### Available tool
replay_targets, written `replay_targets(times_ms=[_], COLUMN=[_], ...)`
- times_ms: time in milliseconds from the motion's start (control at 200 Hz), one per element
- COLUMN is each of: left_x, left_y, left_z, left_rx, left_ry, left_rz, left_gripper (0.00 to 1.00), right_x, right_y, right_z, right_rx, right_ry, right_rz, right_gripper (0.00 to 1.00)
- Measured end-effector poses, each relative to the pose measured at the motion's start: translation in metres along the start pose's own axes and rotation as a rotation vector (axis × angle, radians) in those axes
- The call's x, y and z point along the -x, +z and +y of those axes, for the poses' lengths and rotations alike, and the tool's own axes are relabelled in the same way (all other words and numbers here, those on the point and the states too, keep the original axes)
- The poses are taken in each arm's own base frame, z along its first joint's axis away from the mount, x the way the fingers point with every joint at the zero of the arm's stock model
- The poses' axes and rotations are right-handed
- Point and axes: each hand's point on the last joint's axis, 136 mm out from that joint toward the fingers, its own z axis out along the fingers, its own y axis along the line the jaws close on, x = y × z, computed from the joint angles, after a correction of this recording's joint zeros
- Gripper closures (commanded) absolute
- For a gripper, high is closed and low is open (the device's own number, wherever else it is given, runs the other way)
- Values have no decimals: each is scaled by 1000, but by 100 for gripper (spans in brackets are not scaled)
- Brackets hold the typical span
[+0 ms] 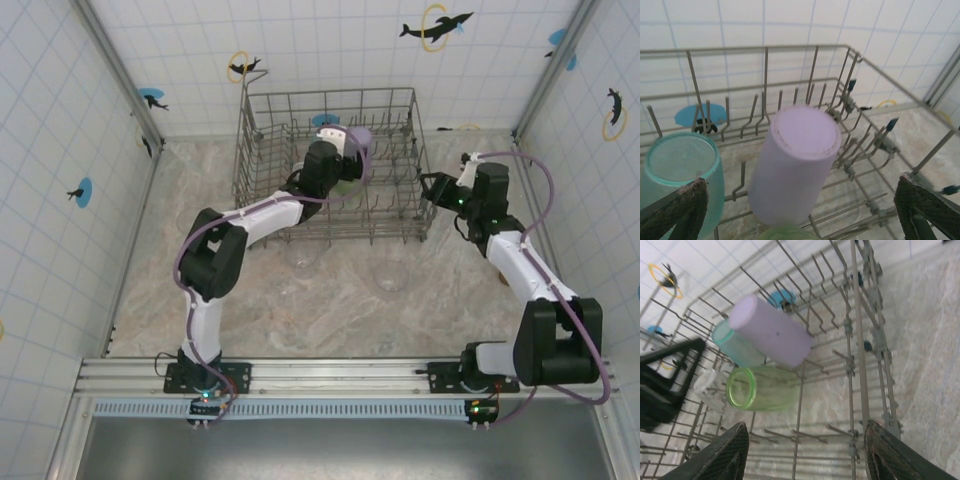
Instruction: Load the cups into the dish rack
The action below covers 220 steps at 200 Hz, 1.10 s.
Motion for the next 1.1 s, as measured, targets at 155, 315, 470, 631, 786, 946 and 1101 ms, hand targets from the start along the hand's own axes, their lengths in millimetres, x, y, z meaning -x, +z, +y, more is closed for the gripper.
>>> replay_targets(times_ms=[155, 315, 470, 631, 786, 946, 1101], left_x=[36, 48, 55, 57, 54, 53, 46], left_y=[-33, -71, -97, -123, -141, -152, -162], left_z=[-4, 2, 10, 19, 27, 33, 38], left_rx=[-24, -20, 11, 38, 68, 93, 107], left_ry=[-32, -39, -39, -40, -33, -28, -25], left_rz=[-64, -98, -113, -119, -115, -108, -92], left_gripper=[2, 2, 3, 2, 2, 2, 2], right_x=[-10, -12, -15, -15, -14, -3, 18], right_y=[12, 21, 34, 42, 43, 36, 29], right_z=[1, 5, 4, 4, 8, 9, 13], right_rx=[-13, -34, -66, -98, -115, -142, -170], right_ry=[-16, -56, -82, -99, -115, -128, -143], right_rz=[54, 81, 116, 129, 130, 102, 60], right_gripper=[38, 39, 39, 41, 39, 38, 38])
